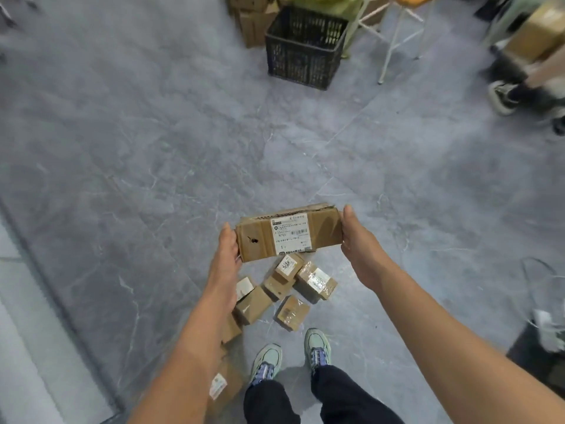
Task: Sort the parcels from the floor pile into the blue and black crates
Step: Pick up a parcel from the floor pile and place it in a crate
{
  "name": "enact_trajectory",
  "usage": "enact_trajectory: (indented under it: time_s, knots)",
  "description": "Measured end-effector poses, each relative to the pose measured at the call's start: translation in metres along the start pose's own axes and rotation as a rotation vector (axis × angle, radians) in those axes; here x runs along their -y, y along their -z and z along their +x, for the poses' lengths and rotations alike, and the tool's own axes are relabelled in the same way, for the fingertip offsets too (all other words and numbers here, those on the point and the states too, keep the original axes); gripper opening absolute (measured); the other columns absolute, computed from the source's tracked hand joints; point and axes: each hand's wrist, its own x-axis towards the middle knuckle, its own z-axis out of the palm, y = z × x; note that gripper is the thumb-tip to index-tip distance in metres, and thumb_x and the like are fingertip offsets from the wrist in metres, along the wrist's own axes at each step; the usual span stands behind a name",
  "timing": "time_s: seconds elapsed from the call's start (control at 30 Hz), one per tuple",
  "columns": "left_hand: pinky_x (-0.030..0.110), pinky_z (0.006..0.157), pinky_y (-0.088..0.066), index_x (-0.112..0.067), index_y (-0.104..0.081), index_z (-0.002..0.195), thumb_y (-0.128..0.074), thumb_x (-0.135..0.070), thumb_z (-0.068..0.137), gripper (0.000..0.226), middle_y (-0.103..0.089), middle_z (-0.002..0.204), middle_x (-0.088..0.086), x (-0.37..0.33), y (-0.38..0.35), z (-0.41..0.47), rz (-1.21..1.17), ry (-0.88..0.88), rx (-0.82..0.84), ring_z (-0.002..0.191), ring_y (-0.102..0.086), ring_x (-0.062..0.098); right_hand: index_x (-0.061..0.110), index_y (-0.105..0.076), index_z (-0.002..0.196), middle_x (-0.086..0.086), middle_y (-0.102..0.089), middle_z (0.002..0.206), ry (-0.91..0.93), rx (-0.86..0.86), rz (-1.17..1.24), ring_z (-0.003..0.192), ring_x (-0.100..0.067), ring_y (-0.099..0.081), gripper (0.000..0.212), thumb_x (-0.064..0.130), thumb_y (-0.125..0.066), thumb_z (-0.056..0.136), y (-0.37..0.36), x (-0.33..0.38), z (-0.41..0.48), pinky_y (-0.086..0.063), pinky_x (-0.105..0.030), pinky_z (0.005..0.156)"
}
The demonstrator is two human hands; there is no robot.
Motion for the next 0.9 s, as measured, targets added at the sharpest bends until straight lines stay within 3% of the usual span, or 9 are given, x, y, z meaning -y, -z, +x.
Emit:
enact_trajectory:
  time_s: [0.1, 0.17, 0.27, 0.4, 0.57, 0.67, 0.8, 0.9]
  knots:
    - [0.032, 0.116, -0.027, -0.033, -0.050, 0.147, -0.020, -0.066, 0.104, 0.061, -0.062, 0.128, -0.016, -0.031, -0.024, -0.014, 0.070, -0.038, 0.116, 0.133, -0.048, 0.009, 0.040, -0.055, 0.149, 0.013, -0.043, 0.162, 0.078, -0.065, 0.104, 0.155, -0.010, -0.027, 0.100, 0.098, -0.043, 0.068, 0.026, 0.010, -0.043, -0.017, -0.040, 0.128]
    - [0.032, 0.115, -0.029, -0.043, -0.055, 0.127, -0.021, -0.062, 0.106, 0.044, -0.060, 0.110, -0.027, -0.051, -0.039, -0.024, 0.111, -0.062, 0.190, 0.119, -0.053, 0.004, 0.043, -0.059, 0.144, 0.016, -0.047, 0.157, 0.121, -0.150, 0.148, 0.152, -0.007, -0.031, 0.084, 0.093, -0.040, 0.079, 0.039, 0.013, -0.071, -0.020, -0.036, 0.126]
    - [0.032, 0.113, -0.030, -0.049, -0.057, 0.104, -0.023, -0.059, 0.107, 0.035, -0.060, 0.104, -0.032, -0.071, -0.057, -0.039, 0.174, -0.123, 0.314, 0.105, -0.053, -0.009, 0.044, -0.057, 0.146, 0.016, -0.048, 0.156, 0.182, -0.270, 0.203, 0.149, -0.006, -0.034, 0.066, 0.081, -0.032, 0.097, 0.051, 0.009, -0.114, -0.021, -0.038, 0.127]
    - [0.034, 0.112, -0.032, -0.049, -0.058, 0.097, -0.028, -0.056, 0.108, 0.032, -0.058, 0.099, -0.032, -0.085, -0.085, -0.063, 0.254, -0.169, 0.459, 0.108, -0.054, 0.000, 0.037, -0.051, 0.152, 0.015, -0.048, 0.155, 0.231, -0.426, 0.296, 0.146, -0.006, -0.037, 0.064, 0.072, -0.030, 0.102, 0.057, -0.005, -0.175, -0.025, -0.039, 0.125]
    - [0.035, 0.110, -0.034, -0.054, -0.069, 0.093, -0.030, -0.058, 0.107, 0.042, -0.070, 0.085, -0.036, -0.090, -0.127, -0.099, 0.349, -0.242, 0.694, 0.109, -0.057, -0.004, 0.039, -0.055, 0.148, 0.016, -0.055, 0.149, 0.297, -0.642, 0.423, 0.144, -0.005, -0.043, 0.063, 0.073, -0.033, 0.101, 0.070, -0.039, -0.245, -0.028, -0.043, 0.124]
    - [0.037, 0.112, -0.035, -0.055, -0.072, 0.093, -0.030, -0.061, 0.105, 0.044, -0.072, 0.092, -0.034, -0.084, -0.154, -0.128, 0.421, -0.272, 0.825, 0.110, -0.058, -0.006, 0.036, -0.057, 0.147, 0.011, -0.057, 0.149, 0.314, -0.752, 0.507, 0.142, -0.008, -0.046, 0.063, 0.072, -0.035, 0.101, 0.078, -0.063, -0.288, -0.031, -0.047, 0.123]
    - [0.045, 0.116, -0.036, -0.055, -0.078, 0.092, -0.037, -0.059, 0.104, 0.043, -0.076, 0.102, -0.024, -0.068, -0.192, -0.176, 0.505, -0.299, 0.973, 0.114, -0.063, 0.004, 0.041, -0.061, 0.142, 0.012, -0.064, 0.141, 0.325, -0.919, 0.608, 0.138, -0.010, -0.051, 0.061, 0.076, -0.038, 0.098, 0.087, -0.097, -0.347, -0.040, -0.047, 0.114]
    - [0.048, 0.116, -0.037, -0.046, -0.078, 0.104, -0.040, -0.055, 0.104, 0.040, -0.077, 0.108, -0.016, -0.051, -0.223, -0.223, 0.558, -0.327, 1.088, 0.115, -0.065, 0.009, 0.043, -0.063, 0.139, 0.010, -0.065, 0.140, 0.320, -1.021, 0.651, 0.138, -0.015, -0.052, 0.064, 0.080, -0.036, 0.095, 0.097, -0.129, -0.392, -0.042, -0.043, 0.110]
